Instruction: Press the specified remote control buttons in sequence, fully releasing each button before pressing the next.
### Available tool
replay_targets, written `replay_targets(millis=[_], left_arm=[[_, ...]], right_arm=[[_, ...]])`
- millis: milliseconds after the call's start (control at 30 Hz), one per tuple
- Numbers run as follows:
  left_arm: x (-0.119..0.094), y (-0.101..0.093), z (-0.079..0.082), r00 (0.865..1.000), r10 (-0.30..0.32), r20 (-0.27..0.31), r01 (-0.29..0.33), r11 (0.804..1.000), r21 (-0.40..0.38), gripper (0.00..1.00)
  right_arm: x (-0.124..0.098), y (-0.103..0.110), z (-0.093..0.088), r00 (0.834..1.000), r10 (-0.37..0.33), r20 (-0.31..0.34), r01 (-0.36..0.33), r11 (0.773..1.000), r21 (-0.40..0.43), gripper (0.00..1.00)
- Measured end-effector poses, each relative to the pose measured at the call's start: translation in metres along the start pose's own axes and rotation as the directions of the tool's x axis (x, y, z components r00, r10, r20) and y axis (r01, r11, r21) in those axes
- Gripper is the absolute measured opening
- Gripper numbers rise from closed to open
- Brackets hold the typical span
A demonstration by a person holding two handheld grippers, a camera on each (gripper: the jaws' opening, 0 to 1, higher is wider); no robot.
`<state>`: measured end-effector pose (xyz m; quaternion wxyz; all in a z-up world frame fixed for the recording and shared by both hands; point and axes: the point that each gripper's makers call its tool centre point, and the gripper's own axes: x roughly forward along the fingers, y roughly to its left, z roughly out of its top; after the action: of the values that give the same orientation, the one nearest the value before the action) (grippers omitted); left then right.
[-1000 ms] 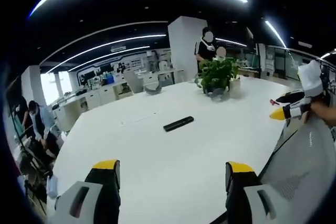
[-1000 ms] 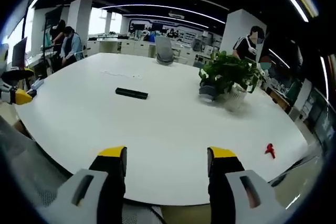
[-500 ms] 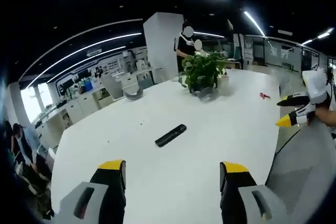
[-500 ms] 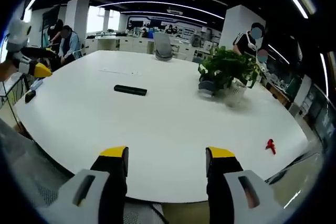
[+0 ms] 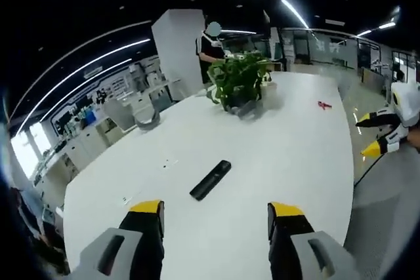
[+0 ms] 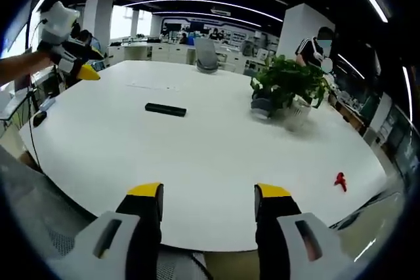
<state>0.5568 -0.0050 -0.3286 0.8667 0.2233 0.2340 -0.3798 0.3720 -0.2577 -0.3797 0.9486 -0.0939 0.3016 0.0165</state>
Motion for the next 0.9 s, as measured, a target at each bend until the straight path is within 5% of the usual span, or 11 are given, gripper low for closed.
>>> replay_targets(millis=[533, 900], left_arm=[[0.071, 0.018, 0.005, 0.984, -0.115, -0.139, 0.129, 0.987, 0.093, 0.47], [0.114, 0.026, 0.004, 0.95, -0.187, -0.251, 0.227, 0.964, 0.139, 0.45]], right_arm=[[0.002, 0.0, -0.003, 1.0, 0.009, -0.018, -0.009, 1.0, 0.013, 0.51], [0.003, 0.0, -0.007, 0.999, 0.012, -0.04, -0.012, 1.0, 0.011, 0.49]])
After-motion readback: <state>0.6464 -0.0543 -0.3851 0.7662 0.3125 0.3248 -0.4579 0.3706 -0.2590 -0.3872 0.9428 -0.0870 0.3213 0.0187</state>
